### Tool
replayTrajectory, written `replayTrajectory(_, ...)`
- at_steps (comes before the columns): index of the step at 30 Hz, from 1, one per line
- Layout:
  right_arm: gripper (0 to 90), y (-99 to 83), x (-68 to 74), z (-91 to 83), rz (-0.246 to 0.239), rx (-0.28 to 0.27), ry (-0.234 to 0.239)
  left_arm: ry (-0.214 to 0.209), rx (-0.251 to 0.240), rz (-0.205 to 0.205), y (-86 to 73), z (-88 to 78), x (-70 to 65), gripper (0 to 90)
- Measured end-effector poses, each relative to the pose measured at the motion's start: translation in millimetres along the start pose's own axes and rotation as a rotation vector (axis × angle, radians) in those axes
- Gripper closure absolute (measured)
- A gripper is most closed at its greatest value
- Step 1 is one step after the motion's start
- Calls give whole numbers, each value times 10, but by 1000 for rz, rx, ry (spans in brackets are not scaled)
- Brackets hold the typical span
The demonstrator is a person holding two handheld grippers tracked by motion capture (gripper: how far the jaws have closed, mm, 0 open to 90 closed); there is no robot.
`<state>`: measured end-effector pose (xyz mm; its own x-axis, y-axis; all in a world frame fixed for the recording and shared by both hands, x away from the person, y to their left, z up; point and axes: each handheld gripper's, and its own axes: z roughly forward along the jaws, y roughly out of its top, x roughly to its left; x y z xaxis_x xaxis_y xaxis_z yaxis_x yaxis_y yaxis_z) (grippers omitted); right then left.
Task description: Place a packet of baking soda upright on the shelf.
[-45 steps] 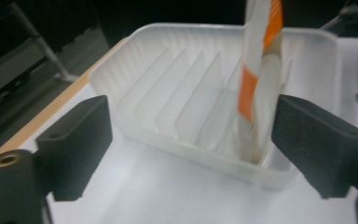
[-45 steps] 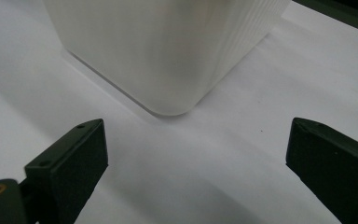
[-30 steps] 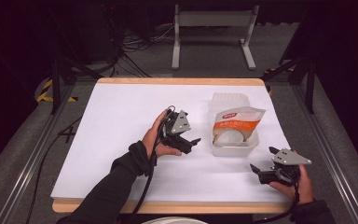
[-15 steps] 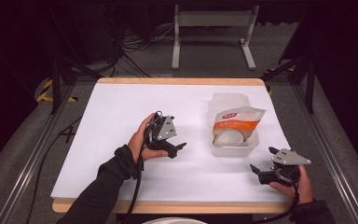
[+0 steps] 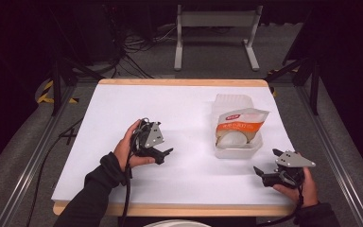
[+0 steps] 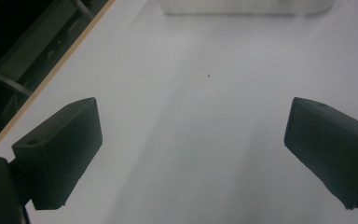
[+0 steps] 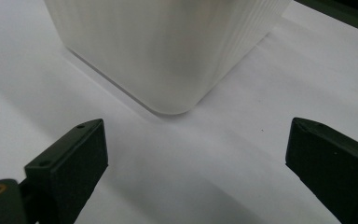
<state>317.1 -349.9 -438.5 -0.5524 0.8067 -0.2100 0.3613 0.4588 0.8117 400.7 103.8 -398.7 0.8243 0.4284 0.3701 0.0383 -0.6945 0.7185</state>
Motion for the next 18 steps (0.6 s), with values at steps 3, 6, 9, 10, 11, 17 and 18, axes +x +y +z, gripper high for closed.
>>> replayTrajectory(3,61,1,0,0,-1,0,-1,10,16,-2,-101,-76,2,50)
replayTrajectory(6,61,1,2,2,-1,0,1,15,31,0,-198,-142,5,50)
replayTrajectory(9,61,2,7,5,-2,2,2,24,42,-9,-302,-209,15,51)
replayTrajectory(10,61,3,10,6,-2,3,3,25,48,-10,-347,-233,15,51)
replayTrajectory(11,61,3,13,7,-2,4,2,28,50,-15,-375,-245,10,51)
replayTrajectory(17,61,-1,4,3,1,2,-1,31,73,-39,-600,-353,8,50)
replayTrajectory(18,61,-4,0,2,4,1,-2,31,73,-39,-600,-353,8,50)
